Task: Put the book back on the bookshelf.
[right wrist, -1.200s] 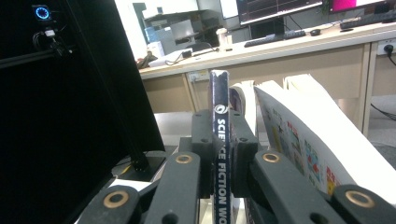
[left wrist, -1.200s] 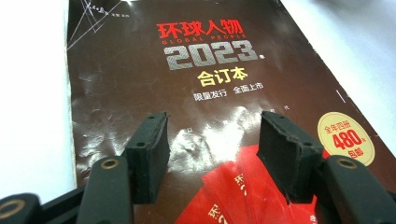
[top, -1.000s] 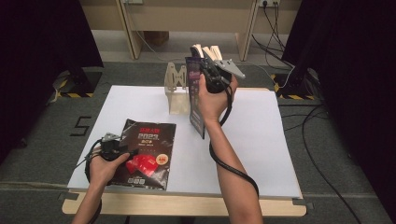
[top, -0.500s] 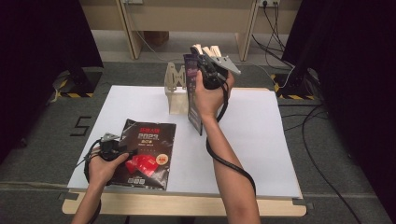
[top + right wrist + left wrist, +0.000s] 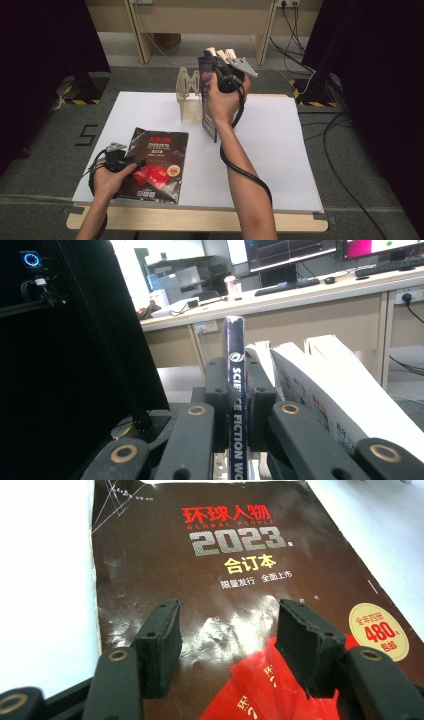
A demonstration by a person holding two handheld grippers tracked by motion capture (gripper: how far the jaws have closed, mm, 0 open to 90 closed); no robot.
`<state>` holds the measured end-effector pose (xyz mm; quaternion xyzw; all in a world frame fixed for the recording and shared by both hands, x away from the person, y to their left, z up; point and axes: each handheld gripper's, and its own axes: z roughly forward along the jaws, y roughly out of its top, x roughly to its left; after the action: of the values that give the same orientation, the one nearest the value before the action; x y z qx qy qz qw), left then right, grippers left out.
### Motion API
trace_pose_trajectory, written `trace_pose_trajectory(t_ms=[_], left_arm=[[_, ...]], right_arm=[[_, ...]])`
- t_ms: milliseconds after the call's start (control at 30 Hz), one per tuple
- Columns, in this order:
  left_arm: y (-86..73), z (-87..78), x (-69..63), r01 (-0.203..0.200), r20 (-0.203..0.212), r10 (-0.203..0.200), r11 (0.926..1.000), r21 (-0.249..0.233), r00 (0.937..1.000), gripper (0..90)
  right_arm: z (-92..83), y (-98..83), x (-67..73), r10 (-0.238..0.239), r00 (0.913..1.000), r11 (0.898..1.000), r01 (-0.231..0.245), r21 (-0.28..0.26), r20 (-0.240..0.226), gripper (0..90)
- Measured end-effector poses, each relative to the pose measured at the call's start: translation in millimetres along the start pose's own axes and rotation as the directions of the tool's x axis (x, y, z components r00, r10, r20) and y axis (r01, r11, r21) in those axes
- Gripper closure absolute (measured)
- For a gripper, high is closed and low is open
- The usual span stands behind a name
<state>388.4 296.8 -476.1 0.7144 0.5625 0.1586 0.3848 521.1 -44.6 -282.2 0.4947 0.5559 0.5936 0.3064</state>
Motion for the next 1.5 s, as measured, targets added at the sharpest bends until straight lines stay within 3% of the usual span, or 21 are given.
trace_pose_trajectory(t_ms=[267, 1067, 1500], left_arm=[[0.4, -1.5, 1.6, 0.005, -0.004, -0.005, 1.0000, -0.005, 1.0000, 42.3], [-0.2, -1.9, 3.7, 0.011, -0.004, -0.011, 0.9999, -0.003, 0.9999, 42.3], [-0.7, -0.4, 3.9, 0.013, 0.002, -0.013, 0.9999, -0.002, 0.9999, 42.4]], right_arm=[[6.0, -2.4, 2.2, -0.029, 0.9995, 1.000, 0.029, -0.003, 0.015, 84.4], [25.0, 0.2, 9.2, -0.050, 0.9985, 0.999, 0.050, 0.003, 0.022, 84.4], [37.2, -7.8, 10.8, -0.085, 0.9946, 0.996, 0.084, 0.021, 0.059, 84.3]])
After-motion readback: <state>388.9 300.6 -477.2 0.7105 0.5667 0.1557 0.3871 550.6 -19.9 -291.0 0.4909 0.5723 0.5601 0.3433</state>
